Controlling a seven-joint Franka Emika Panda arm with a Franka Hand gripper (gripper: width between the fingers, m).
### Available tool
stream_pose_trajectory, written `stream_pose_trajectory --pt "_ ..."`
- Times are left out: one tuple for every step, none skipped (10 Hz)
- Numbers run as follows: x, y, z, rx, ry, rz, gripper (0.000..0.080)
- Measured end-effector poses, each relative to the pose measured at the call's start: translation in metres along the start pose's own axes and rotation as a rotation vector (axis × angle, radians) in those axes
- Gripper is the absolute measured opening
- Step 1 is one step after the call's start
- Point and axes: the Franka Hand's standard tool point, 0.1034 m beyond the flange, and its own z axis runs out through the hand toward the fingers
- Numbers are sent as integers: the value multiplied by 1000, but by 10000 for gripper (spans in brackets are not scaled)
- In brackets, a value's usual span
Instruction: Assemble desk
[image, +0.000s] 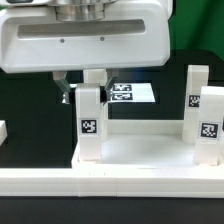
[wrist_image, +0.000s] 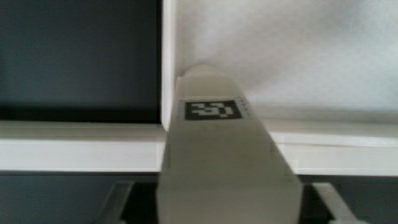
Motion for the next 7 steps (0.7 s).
stream_pose_trajectory --pt "0 2 0 9 1 135 288" --pt "-1 3 1 10 0 211 288" --pt "-1 3 1 11 0 332 290" --pt "-1 4 2 16 1 419 290" --pt "0 4 2 17 2 539 290" --pt "0 4 2 16 2 633 290" --pt "0 3 2 17 1 731 290"
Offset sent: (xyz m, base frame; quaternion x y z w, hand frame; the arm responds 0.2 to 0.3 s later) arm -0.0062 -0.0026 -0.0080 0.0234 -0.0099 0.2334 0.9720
